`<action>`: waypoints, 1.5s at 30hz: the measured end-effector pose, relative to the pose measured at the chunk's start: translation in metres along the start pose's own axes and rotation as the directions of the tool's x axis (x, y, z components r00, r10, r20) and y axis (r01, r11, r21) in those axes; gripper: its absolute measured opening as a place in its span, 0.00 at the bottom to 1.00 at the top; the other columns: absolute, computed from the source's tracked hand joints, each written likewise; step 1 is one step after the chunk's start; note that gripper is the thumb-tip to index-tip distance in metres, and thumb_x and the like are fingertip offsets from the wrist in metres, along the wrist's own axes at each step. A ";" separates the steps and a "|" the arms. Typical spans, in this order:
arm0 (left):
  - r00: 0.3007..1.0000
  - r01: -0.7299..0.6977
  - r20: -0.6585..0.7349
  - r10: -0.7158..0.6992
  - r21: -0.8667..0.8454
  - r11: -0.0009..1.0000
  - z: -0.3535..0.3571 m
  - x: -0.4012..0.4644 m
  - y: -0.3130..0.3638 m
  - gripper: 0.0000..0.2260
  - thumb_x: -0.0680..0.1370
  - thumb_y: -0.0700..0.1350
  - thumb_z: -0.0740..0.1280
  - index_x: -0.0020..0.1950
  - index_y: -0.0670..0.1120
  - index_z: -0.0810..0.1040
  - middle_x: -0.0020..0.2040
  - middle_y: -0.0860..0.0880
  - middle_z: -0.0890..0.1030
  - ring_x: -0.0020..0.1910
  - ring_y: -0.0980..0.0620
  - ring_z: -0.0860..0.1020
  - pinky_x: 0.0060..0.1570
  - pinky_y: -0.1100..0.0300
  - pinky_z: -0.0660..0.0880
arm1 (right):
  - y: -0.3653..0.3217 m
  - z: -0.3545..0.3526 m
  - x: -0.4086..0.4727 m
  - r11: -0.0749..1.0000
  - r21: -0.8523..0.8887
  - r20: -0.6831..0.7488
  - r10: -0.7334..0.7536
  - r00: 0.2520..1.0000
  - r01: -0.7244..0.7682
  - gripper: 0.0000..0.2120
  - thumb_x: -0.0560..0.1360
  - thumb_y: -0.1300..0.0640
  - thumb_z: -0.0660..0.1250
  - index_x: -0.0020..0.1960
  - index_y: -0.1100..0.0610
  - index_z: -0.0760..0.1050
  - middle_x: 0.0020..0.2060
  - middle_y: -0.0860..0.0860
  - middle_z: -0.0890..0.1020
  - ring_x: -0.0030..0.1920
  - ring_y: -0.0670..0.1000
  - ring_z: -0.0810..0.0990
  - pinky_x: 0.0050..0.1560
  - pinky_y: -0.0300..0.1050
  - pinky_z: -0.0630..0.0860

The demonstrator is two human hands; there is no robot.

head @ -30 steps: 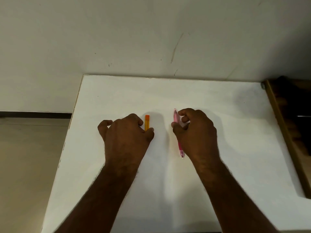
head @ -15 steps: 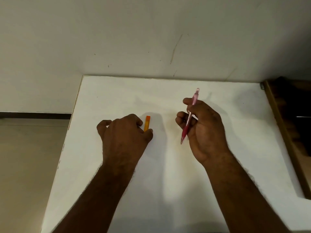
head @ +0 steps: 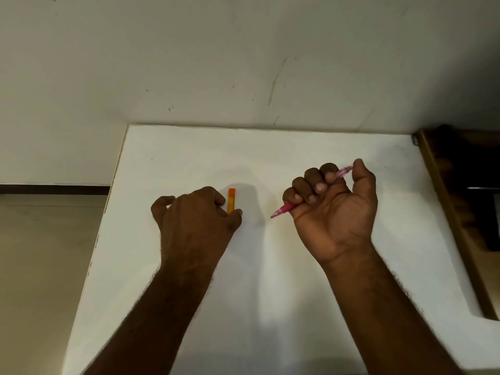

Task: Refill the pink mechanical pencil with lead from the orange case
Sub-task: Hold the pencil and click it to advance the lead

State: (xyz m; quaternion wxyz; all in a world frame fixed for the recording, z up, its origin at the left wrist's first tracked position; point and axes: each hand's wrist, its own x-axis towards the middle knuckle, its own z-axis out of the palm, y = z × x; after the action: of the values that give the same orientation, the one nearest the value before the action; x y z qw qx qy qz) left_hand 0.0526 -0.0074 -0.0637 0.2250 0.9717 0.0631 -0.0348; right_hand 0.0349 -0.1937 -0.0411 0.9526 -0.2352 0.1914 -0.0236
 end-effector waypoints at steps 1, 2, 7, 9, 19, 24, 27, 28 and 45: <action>1.000 0.002 0.000 -0.002 -0.003 1.000 0.000 0.000 0.000 0.16 0.71 0.64 0.70 0.50 0.55 0.80 0.38 0.59 0.83 0.43 0.56 0.80 0.67 0.47 0.60 | 0.000 0.000 0.000 1.000 0.007 -0.003 -0.007 1.000 0.007 0.22 0.80 0.40 0.54 0.35 0.54 0.66 0.29 0.49 0.66 0.29 0.50 0.61 0.34 0.44 0.65; 1.000 0.002 -0.001 -0.002 -0.006 1.000 0.000 0.000 0.000 0.16 0.71 0.64 0.70 0.50 0.55 0.80 0.37 0.58 0.83 0.43 0.56 0.80 0.67 0.48 0.60 | -0.001 0.000 0.000 1.000 0.014 -0.005 -0.014 1.000 0.014 0.21 0.80 0.41 0.54 0.34 0.54 0.65 0.28 0.49 0.65 0.29 0.50 0.60 0.34 0.44 0.65; 1.000 -0.011 -0.025 0.010 -0.038 0.999 -0.001 0.001 -0.001 0.17 0.71 0.65 0.70 0.50 0.55 0.80 0.36 0.59 0.82 0.41 0.57 0.78 0.66 0.48 0.61 | -0.001 -0.001 0.000 0.999 0.039 0.008 -0.025 1.000 0.025 0.22 0.80 0.40 0.53 0.35 0.54 0.65 0.29 0.49 0.65 0.29 0.50 0.61 0.33 0.44 0.66; 0.998 -0.036 -0.057 0.032 -0.080 0.996 -0.003 0.002 -0.001 0.16 0.71 0.65 0.70 0.50 0.55 0.80 0.36 0.60 0.82 0.42 0.57 0.79 0.64 0.49 0.61 | -0.001 -0.001 0.000 0.999 0.036 0.012 -0.028 1.000 0.028 0.21 0.80 0.41 0.53 0.35 0.54 0.65 0.29 0.49 0.65 0.29 0.50 0.61 0.33 0.44 0.66; 0.984 -0.146 -0.133 0.114 -0.257 0.955 -0.011 0.001 0.004 0.18 0.74 0.59 0.70 0.60 0.51 0.79 0.52 0.55 0.82 0.52 0.49 0.80 0.53 0.49 0.77 | 0.003 -0.002 0.000 0.998 0.034 -0.006 -0.051 0.999 0.051 0.20 0.79 0.43 0.53 0.34 0.54 0.65 0.28 0.49 0.65 0.28 0.50 0.61 0.33 0.44 0.66; 0.984 -0.162 -0.128 0.125 -0.342 0.925 -0.012 0.002 0.007 0.17 0.75 0.57 0.71 0.59 0.51 0.79 0.52 0.55 0.81 0.51 0.53 0.79 0.52 0.56 0.74 | 0.007 0.001 0.000 0.997 0.057 -0.005 -0.043 0.999 0.043 0.20 0.78 0.42 0.53 0.35 0.55 0.65 0.29 0.49 0.64 0.29 0.50 0.60 0.33 0.44 0.64; 0.985 -0.161 -0.118 0.125 -0.382 0.910 -0.012 0.001 0.010 0.16 0.75 0.57 0.71 0.59 0.51 0.80 0.52 0.56 0.81 0.50 0.55 0.79 0.51 0.56 0.75 | 0.010 0.005 -0.001 0.997 0.057 0.005 -0.044 0.999 0.044 0.19 0.78 0.44 0.53 0.34 0.55 0.65 0.28 0.49 0.64 0.28 0.50 0.60 0.33 0.44 0.64; 0.986 -0.160 -0.115 0.124 -0.390 0.907 -0.012 0.001 0.011 0.15 0.75 0.57 0.71 0.58 0.51 0.80 0.52 0.56 0.81 0.50 0.55 0.79 0.50 0.57 0.75 | 0.011 0.007 -0.001 0.997 0.059 0.009 -0.040 0.999 0.040 0.20 0.78 0.43 0.53 0.34 0.55 0.65 0.28 0.49 0.64 0.28 0.50 0.60 0.33 0.44 0.64; 0.991 -0.125 -0.111 0.081 -0.482 0.867 -0.039 -0.017 0.015 0.14 0.75 0.57 0.71 0.58 0.54 0.80 0.51 0.59 0.82 0.51 0.58 0.80 0.47 0.68 0.70 | 0.010 0.037 -0.017 0.993 0.080 0.019 -0.094 0.995 0.092 0.21 0.78 0.43 0.53 0.33 0.56 0.67 0.27 0.50 0.64 0.28 0.50 0.59 0.33 0.44 0.61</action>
State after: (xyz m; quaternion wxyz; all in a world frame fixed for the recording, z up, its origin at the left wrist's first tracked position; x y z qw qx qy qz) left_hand 0.0399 -0.0058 -0.0208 0.4614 0.8860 0.0276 0.0365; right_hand 0.0322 -0.1659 -0.0096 0.9611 -0.2063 0.1684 -0.0727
